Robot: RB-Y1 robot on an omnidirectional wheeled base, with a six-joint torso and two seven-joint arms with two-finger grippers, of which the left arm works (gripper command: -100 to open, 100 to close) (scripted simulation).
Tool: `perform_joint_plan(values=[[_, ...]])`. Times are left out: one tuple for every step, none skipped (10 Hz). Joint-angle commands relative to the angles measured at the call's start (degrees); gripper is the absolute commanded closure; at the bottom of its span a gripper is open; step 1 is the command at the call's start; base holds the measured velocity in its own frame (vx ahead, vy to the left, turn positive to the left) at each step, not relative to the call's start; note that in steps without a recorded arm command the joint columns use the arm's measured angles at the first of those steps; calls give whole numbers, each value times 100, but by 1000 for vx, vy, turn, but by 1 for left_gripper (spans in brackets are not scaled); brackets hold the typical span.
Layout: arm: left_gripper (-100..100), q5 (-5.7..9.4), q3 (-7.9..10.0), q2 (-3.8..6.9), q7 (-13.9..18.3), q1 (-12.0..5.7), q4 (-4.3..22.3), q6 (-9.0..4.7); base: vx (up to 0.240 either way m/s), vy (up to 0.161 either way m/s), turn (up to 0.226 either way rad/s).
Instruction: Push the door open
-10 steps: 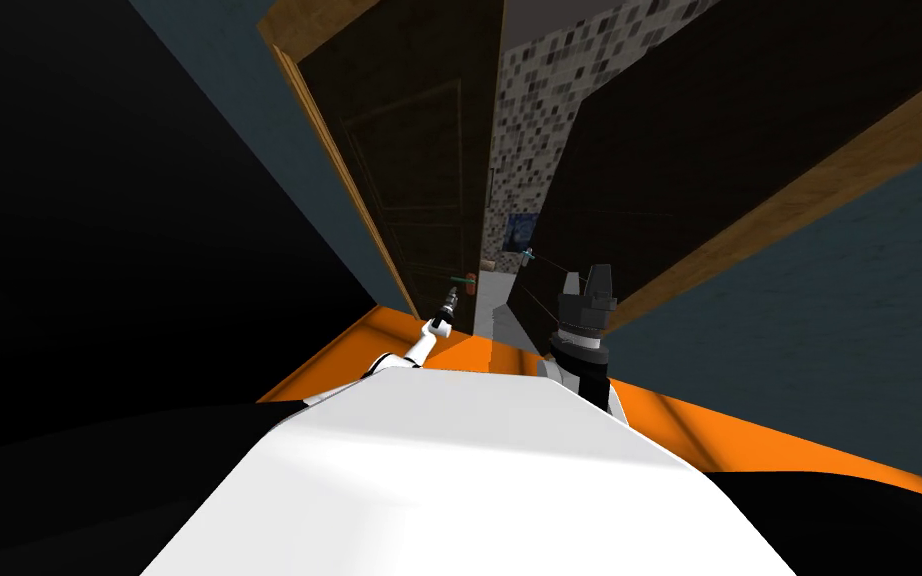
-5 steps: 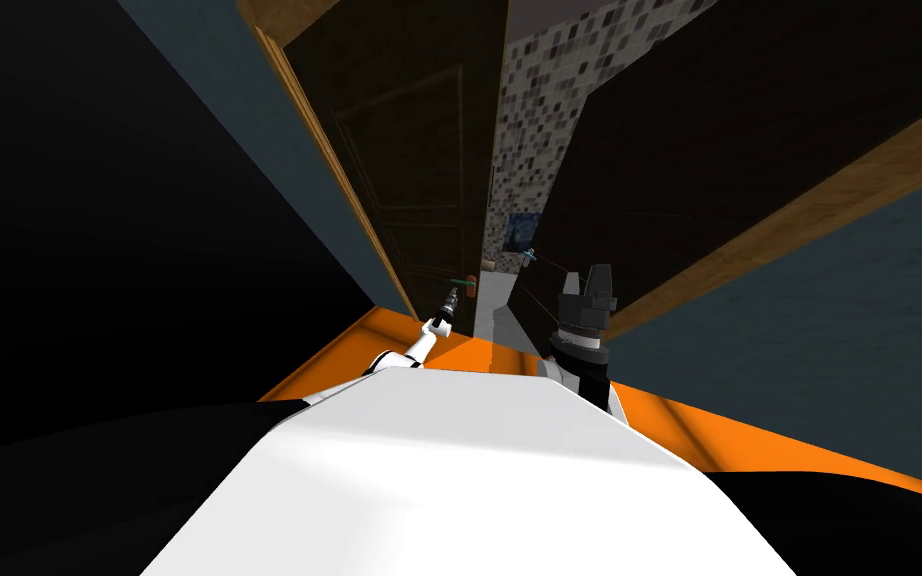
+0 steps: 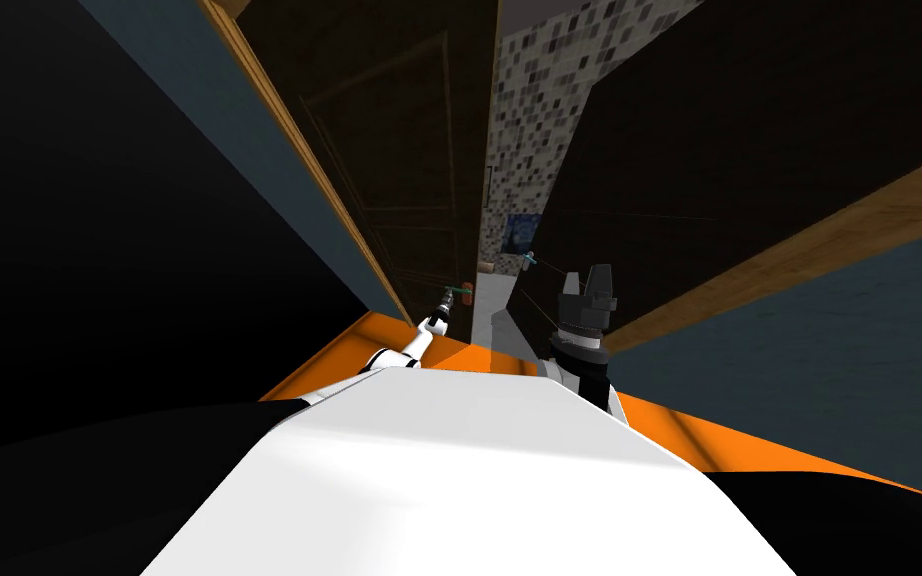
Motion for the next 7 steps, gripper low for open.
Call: perform_joint_plan(values=[[-100,7,20,-59,-7,-14,26,-7,199,-47,-20],[-100,12,33,-165,-10,-17,33,-5,195,-33,-25],[-100,14,41,-268,-12,-20,37,-4,171,-48,-20],[-100,7,16,-191,3,34,-64,34,72,-24,0],[100,7,16,-191,3,34,-64,34,-8,4,8],[100,7,16,-191,3,34,-64,34,-32,9,-11],[100,7,16,-191,3,34,-64,34,-18,8,-13]])
